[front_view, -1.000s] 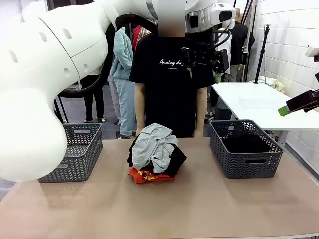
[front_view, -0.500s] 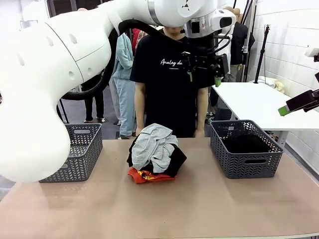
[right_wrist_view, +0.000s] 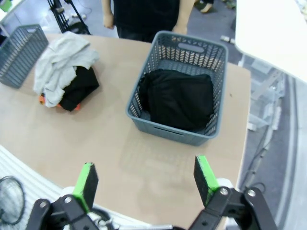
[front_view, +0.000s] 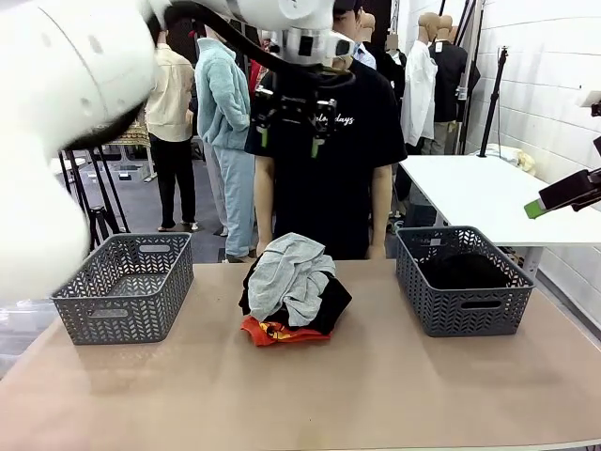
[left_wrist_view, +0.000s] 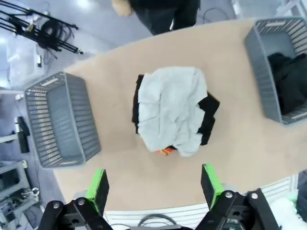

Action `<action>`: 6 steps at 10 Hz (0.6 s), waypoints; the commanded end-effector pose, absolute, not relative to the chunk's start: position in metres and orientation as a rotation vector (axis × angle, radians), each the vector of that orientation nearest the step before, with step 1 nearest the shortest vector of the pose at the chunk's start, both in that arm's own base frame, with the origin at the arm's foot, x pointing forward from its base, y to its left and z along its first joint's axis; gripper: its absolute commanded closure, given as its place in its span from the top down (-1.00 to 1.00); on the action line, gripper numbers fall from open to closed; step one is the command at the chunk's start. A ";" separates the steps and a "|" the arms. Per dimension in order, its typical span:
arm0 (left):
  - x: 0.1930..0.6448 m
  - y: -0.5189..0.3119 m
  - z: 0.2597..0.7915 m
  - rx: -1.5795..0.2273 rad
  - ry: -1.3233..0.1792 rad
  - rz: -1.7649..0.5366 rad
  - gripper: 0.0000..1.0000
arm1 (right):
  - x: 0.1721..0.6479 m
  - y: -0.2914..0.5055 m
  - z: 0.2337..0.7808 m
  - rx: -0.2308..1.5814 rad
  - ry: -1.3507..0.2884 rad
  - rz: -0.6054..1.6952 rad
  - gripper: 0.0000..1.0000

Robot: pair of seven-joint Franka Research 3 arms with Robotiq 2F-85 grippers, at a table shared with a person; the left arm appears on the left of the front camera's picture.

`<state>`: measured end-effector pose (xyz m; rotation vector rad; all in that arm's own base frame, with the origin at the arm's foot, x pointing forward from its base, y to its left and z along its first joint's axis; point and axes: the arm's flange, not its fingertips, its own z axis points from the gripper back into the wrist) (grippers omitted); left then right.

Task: Sort the tops and bottoms.
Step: Lift clothes from the center of the table with your right hand.

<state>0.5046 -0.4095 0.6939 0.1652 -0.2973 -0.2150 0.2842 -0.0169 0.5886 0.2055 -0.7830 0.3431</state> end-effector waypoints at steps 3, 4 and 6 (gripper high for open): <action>0.307 -0.241 0.498 -0.023 -0.117 -0.213 1.00 | 0.285 -0.017 0.588 0.208 -0.780 0.350 1.00; 0.295 -0.236 0.492 -0.022 -0.088 -0.204 1.00 | 0.285 -0.017 0.588 0.208 -0.780 0.350 1.00; 0.433 -0.356 0.637 0.021 -0.084 -0.237 1.00 | 0.285 -0.017 0.588 0.208 -0.780 0.350 1.00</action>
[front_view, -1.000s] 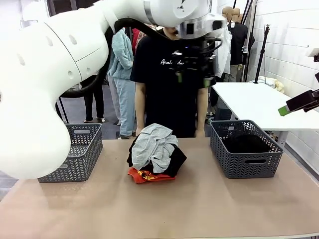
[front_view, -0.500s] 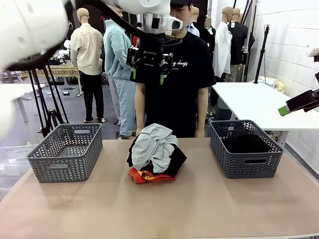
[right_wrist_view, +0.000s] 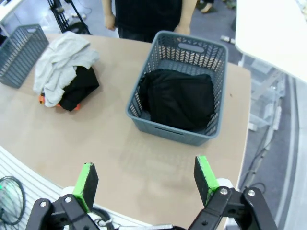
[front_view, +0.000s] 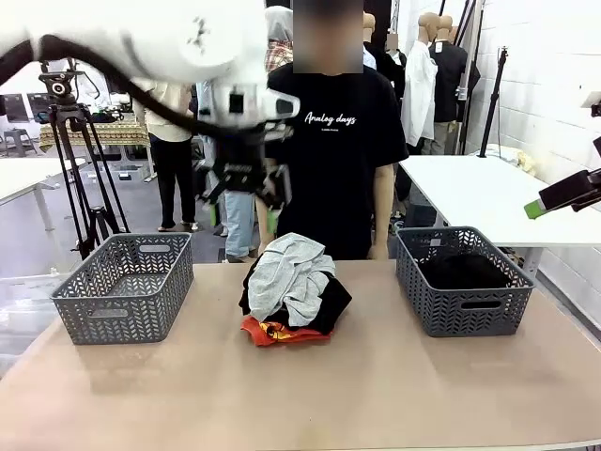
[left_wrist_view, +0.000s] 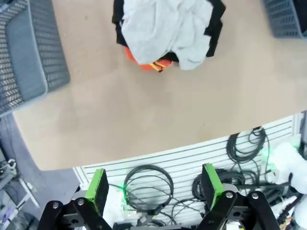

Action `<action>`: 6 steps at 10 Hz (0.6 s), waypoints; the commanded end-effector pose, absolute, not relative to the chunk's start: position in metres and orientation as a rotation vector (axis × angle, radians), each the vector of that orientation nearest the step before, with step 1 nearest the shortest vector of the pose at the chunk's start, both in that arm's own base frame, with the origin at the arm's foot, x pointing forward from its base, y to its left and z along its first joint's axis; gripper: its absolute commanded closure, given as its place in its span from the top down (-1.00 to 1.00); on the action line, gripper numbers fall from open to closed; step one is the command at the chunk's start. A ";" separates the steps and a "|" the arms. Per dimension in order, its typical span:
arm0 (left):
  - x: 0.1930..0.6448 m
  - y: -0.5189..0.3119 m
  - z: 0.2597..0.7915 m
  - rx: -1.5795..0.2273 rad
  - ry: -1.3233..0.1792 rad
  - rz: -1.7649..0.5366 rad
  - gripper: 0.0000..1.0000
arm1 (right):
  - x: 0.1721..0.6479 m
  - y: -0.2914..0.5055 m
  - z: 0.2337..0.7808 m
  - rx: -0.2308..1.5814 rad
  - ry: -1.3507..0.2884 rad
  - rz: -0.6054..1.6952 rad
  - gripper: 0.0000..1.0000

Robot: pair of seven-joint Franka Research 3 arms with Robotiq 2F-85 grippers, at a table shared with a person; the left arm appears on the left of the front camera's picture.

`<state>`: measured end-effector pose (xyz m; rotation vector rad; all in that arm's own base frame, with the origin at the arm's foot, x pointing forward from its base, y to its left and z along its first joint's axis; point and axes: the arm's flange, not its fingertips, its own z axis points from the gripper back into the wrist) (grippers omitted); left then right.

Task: Sort the tops and bottoms.
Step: Lift clothes from the center of the table with your right hand.

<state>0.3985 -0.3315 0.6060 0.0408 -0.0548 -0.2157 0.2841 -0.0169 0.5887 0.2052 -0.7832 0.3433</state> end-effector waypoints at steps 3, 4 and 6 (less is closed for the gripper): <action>0.433 -0.356 0.637 0.021 -0.084 -0.237 1.00 | 0.285 -0.017 0.588 0.208 -0.780 0.350 1.00; 0.417 -0.346 0.623 0.018 -0.085 -0.219 1.00 | 0.285 -0.017 0.588 0.208 -0.780 0.350 1.00; 0.401 -0.313 0.616 -0.089 -0.167 -0.327 1.00 | 0.285 -0.017 0.588 0.208 -0.780 0.350 1.00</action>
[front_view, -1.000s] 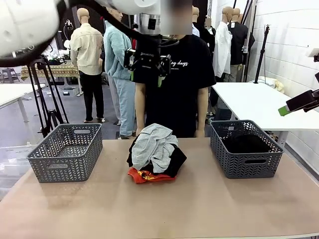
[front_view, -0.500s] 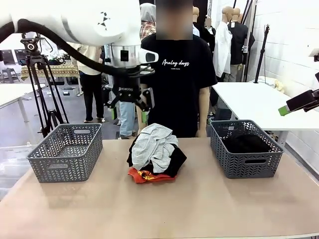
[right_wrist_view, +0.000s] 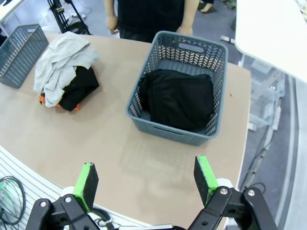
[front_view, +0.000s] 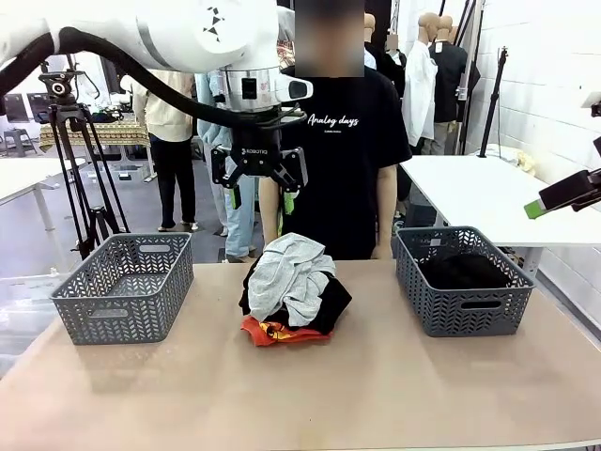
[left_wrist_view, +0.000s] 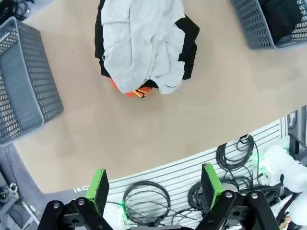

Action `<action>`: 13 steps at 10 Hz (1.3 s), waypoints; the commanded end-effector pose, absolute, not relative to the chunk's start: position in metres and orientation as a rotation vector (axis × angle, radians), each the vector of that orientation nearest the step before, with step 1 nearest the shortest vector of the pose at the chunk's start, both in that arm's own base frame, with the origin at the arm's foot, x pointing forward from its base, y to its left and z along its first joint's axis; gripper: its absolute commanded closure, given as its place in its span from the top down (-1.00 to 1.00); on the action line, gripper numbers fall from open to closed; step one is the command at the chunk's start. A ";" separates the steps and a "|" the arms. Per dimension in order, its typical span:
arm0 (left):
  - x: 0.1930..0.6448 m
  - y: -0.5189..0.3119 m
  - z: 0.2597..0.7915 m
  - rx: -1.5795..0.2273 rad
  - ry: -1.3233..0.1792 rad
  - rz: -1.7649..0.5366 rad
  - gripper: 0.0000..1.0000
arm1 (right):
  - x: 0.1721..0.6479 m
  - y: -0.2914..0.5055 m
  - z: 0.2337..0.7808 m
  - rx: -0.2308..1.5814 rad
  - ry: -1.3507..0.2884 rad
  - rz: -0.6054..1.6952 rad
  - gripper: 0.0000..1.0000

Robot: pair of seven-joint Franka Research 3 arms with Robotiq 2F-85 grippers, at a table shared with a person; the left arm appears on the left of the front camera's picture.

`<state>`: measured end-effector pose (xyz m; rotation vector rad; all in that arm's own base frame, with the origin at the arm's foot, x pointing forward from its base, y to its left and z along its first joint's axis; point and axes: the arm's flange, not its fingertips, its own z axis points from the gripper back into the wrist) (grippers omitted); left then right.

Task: Sort the tops and bottoms.
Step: Lift clothes from the center of the table with your right hand.

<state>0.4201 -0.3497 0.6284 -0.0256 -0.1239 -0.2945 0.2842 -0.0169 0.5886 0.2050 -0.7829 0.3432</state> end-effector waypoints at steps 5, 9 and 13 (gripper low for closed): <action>0.350 -0.184 0.617 -0.195 -0.331 -0.356 1.00 | 0.285 -0.017 0.588 0.208 -0.780 0.350 1.00; 0.346 -0.184 0.628 -0.197 -0.374 -0.385 1.00 | 0.285 -0.017 0.588 0.208 -0.780 0.350 1.00; 0.341 -0.180 0.626 -0.171 -0.354 -0.369 1.00 | 0.284 -0.017 0.589 0.205 -0.783 0.342 1.00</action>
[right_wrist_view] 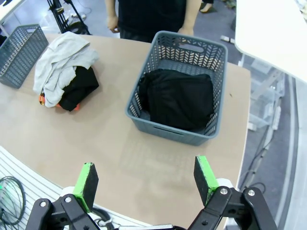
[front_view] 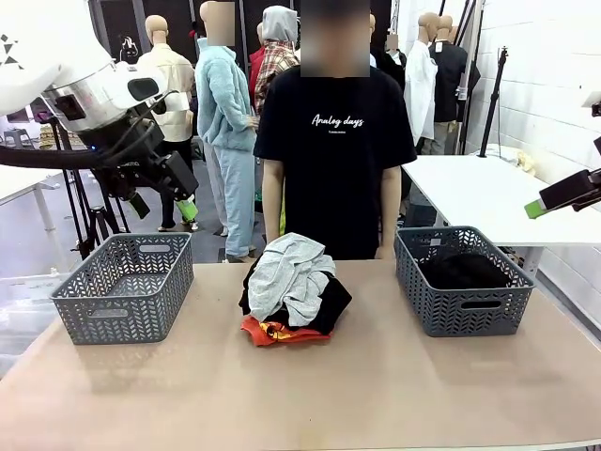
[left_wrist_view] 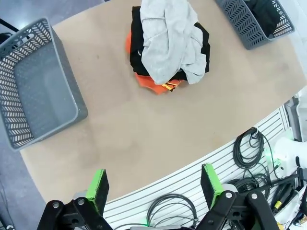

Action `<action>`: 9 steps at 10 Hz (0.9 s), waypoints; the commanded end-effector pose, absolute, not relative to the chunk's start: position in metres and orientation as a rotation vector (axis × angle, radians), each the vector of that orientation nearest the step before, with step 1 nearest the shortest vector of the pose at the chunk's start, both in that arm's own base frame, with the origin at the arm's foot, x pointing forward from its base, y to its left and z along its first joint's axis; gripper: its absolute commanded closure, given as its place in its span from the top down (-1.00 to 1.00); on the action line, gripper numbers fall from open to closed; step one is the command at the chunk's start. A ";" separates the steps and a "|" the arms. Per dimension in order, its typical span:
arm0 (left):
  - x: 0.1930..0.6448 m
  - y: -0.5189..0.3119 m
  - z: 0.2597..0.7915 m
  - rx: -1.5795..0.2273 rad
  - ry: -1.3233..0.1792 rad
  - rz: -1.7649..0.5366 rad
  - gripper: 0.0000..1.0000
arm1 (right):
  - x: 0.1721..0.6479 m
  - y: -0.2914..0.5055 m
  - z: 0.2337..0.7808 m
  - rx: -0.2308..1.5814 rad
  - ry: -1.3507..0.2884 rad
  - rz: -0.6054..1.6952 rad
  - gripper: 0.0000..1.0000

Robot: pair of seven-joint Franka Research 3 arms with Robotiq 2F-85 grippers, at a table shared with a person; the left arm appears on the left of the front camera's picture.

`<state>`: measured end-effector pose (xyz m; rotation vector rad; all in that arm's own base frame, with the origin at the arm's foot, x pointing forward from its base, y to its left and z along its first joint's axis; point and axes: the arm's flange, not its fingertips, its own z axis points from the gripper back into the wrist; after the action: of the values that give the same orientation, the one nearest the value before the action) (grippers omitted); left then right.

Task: Sort the tops and bottoms.
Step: Lift clothes from the center of the table with your right hand.

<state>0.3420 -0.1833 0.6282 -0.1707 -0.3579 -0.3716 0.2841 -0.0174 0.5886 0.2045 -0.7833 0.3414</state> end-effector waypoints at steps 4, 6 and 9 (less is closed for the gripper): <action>0.341 -0.180 0.626 -0.171 -0.354 -0.369 1.00 | 0.407 0.106 0.589 0.424 -0.650 0.657 1.00; 0.341 -0.180 0.626 -0.171 -0.354 -0.369 1.00 | 0.451 0.163 0.572 0.434 -0.630 0.747 1.00; 0.341 -0.180 0.626 -0.171 -0.354 -0.369 1.00 | 0.482 0.198 0.553 0.457 -0.626 0.761 1.00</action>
<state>0.3421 -0.1833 0.6273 -0.1678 -0.3558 -0.3705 0.4765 0.2087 0.5525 0.4363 -0.6357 0.7630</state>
